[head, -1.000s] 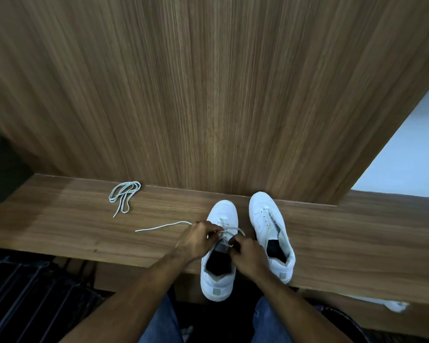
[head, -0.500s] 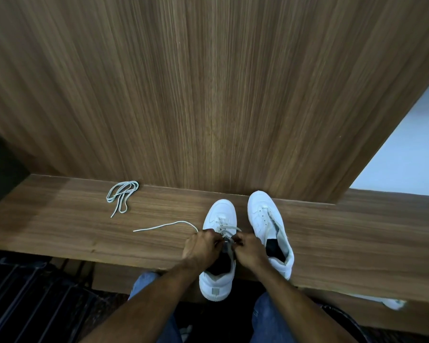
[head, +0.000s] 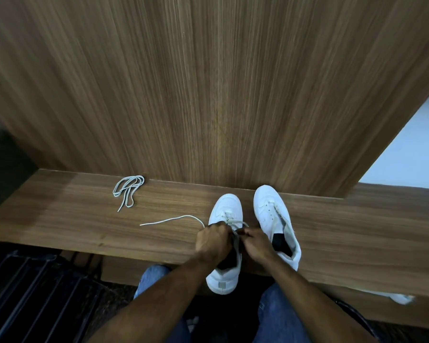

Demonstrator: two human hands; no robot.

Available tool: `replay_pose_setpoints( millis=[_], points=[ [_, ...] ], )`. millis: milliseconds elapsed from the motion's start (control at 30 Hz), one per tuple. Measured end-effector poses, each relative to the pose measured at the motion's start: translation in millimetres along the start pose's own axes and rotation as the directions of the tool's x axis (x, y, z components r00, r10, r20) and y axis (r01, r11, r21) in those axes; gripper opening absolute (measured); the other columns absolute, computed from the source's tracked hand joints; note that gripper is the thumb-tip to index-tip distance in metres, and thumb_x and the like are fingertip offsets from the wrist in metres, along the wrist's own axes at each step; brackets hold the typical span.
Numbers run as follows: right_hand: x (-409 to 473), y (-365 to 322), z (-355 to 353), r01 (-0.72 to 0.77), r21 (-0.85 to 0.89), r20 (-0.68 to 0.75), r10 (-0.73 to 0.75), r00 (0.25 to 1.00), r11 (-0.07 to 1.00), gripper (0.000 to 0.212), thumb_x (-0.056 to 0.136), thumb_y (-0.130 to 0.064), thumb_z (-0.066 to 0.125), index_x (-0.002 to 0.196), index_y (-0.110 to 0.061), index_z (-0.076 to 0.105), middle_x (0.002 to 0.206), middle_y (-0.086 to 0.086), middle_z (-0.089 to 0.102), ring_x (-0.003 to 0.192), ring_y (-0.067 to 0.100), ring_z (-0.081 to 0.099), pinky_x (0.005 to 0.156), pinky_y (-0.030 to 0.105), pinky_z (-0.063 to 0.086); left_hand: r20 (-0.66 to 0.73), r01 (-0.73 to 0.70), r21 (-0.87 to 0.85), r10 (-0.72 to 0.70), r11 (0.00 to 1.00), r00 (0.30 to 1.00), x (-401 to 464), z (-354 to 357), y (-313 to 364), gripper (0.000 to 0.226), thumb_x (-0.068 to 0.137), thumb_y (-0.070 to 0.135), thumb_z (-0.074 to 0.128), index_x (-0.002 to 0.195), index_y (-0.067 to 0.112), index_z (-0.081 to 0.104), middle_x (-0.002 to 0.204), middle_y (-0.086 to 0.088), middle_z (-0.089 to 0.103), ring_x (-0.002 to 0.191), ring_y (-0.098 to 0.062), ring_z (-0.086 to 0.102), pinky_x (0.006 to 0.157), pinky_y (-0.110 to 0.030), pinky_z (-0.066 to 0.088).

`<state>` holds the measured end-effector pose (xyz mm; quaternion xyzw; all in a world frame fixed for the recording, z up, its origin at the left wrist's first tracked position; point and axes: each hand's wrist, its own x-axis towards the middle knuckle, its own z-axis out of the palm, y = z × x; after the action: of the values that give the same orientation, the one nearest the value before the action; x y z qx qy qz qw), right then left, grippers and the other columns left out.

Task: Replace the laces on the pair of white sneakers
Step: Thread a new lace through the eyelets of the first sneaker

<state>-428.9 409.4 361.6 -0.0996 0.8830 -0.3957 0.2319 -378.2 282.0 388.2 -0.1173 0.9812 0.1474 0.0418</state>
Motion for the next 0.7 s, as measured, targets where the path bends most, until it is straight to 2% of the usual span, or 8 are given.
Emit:
replay_pose_setpoints(
  millis=[67,167,333,433,600,700],
  points=[
    [3,-1,0,0.026,-0.057,0.007,-0.025,1.0,0.998,0.028,0.086,-0.014,0.046,0.087,-0.019,0.073,0.097,0.006,0.072,0.089,0.024,0.067,0.084,0.041,0.053,-0.005,0.013,-0.007,-0.013,1.0,1.0,0,0,0,0.03,0.092,0.035,0.047,0.11,0.017,0.062,0.115,-0.007,0.062,0.11,-0.029,0.059,0.087,-0.038,0.046],
    [5,-5,-1,0.032,-0.13,-0.015,-0.034,0.999,0.991,0.023,0.088,-0.013,0.049,0.082,-0.015,0.071,0.089,0.007,0.072,0.083,0.022,0.066,0.079,0.037,0.054,-0.008,0.072,-0.053,-0.072,0.996,0.997,0,2,-3,0.03,0.091,0.034,0.049,0.112,0.018,0.062,0.116,-0.008,0.06,0.112,-0.028,0.057,0.09,-0.036,0.045],
    [2,-1,-2,0.051,-0.112,-0.009,-0.052,0.999,0.992,0.022,0.088,-0.009,0.05,0.086,-0.013,0.072,0.091,0.006,0.072,0.082,0.02,0.066,0.077,0.032,0.052,0.013,0.204,-0.142,-0.205,0.968,0.979,5,9,5,0.031,0.088,0.032,0.048,0.107,0.019,0.068,0.112,-0.009,0.066,0.107,-0.029,0.061,0.089,-0.034,0.048],
    [0,0,-3,0.07,-0.103,-0.011,-0.072,0.997,0.992,0.023,0.089,-0.007,0.051,0.092,-0.014,0.073,0.096,0.007,0.072,0.085,0.02,0.066,0.077,0.03,0.051,0.023,0.156,-0.117,-0.155,0.981,0.988,6,10,5,0.033,0.09,0.031,0.046,0.108,0.015,0.068,0.114,-0.012,0.066,0.108,-0.03,0.061,0.09,-0.035,0.047],
    [-2,-6,-6,0.064,-0.133,-0.027,-0.069,0.997,0.989,0.02,0.087,-0.013,0.054,0.083,-0.017,0.072,0.086,0.003,0.072,0.081,0.019,0.067,0.077,0.039,0.054,0.056,0.082,-0.087,-0.077,0.993,0.995,10,6,-8,0.033,0.091,0.034,0.048,0.114,0.017,0.064,0.12,-0.009,0.06,0.114,-0.028,0.055,0.095,-0.035,0.043],
    [-6,-17,-9,0.047,-0.296,-0.052,-0.065,0.997,0.954,0.019,0.089,-0.022,0.049,0.09,-0.02,0.068,0.096,0.004,0.071,0.093,0.026,0.065,0.074,0.032,0.05,-0.014,-0.005,-0.182,0.002,0.983,1.0,5,7,-13,0.026,0.086,0.028,0.057,0.108,0.02,0.067,0.114,-0.005,0.061,0.112,-0.026,0.054,0.093,-0.035,0.044]
  ],
)
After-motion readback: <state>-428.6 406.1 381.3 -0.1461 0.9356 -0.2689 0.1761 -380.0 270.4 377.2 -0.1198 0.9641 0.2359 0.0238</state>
